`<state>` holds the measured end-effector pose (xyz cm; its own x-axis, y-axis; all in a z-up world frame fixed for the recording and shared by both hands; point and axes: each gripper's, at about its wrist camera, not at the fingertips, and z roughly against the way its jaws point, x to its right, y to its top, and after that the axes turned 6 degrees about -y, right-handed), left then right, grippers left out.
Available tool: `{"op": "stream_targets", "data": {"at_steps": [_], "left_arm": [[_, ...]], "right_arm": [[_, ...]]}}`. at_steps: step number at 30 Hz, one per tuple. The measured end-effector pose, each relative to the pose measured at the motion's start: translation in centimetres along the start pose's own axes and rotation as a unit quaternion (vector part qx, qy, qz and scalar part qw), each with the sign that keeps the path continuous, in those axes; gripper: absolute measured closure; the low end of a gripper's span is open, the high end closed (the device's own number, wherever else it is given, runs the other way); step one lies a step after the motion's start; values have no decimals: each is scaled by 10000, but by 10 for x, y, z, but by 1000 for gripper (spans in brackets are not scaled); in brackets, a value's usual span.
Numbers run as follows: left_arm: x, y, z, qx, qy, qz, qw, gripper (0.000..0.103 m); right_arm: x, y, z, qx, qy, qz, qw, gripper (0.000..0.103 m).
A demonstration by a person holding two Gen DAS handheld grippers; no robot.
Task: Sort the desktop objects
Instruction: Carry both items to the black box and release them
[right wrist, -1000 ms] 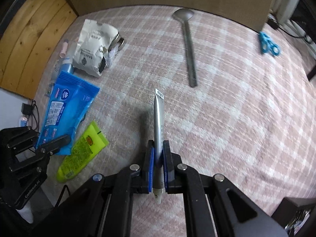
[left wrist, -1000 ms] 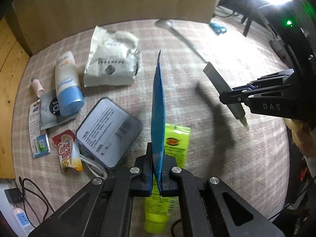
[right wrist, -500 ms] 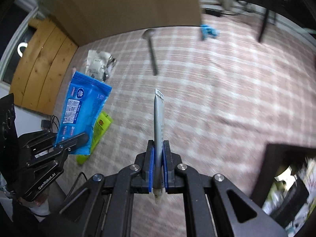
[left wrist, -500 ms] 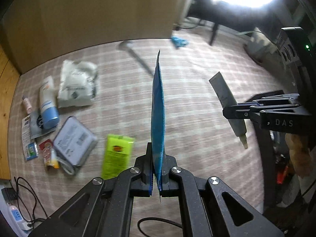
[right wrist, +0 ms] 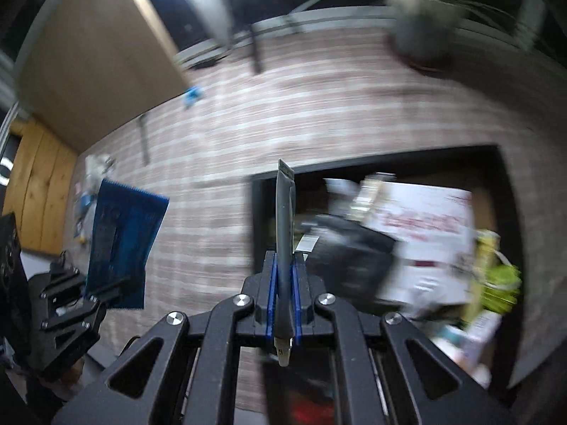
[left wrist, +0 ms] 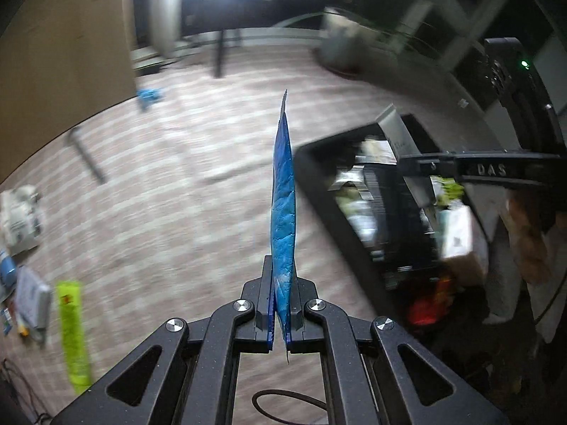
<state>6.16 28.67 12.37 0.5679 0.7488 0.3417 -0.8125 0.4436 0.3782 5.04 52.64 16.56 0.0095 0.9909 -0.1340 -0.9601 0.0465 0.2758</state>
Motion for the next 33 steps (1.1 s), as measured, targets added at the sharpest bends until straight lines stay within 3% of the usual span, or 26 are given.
{"op": "stream_targets", "data": {"at_steps": [5,13,25,26,27,28,29,33], "left_arm": [[55,13,-21,-89,-340,-349,9988,100],[123,39,-54,-196,-655,-722,9950,100],[171,70,-87,-358,-841,-1015,9906,99],[175,71,-89,-360,-888,-1056,9898,91],[177,72,-91,-407,-867,-1068,9897,63],[177,74,-92,-407,-810,-1035,9905,49],[177,74,-91,-298,-803,-1009,9912,40],[176,73,-87,-175,-723,-1122,9909,40]], "right_arm": [[61,-13,16,104,-355,-427,9984,95],[122,-21,20,153,-670,-844,9941,95],[155,-9,12,240,-928,-958,9908,92],[156,-7,11,188,-923,-934,9912,88],[157,-5,11,172,-957,-970,9905,76],[159,-5,12,203,-989,-1031,9895,67],[161,-4,15,264,-982,-1072,9890,66],[165,-5,19,299,-955,-1167,9881,66]]}}
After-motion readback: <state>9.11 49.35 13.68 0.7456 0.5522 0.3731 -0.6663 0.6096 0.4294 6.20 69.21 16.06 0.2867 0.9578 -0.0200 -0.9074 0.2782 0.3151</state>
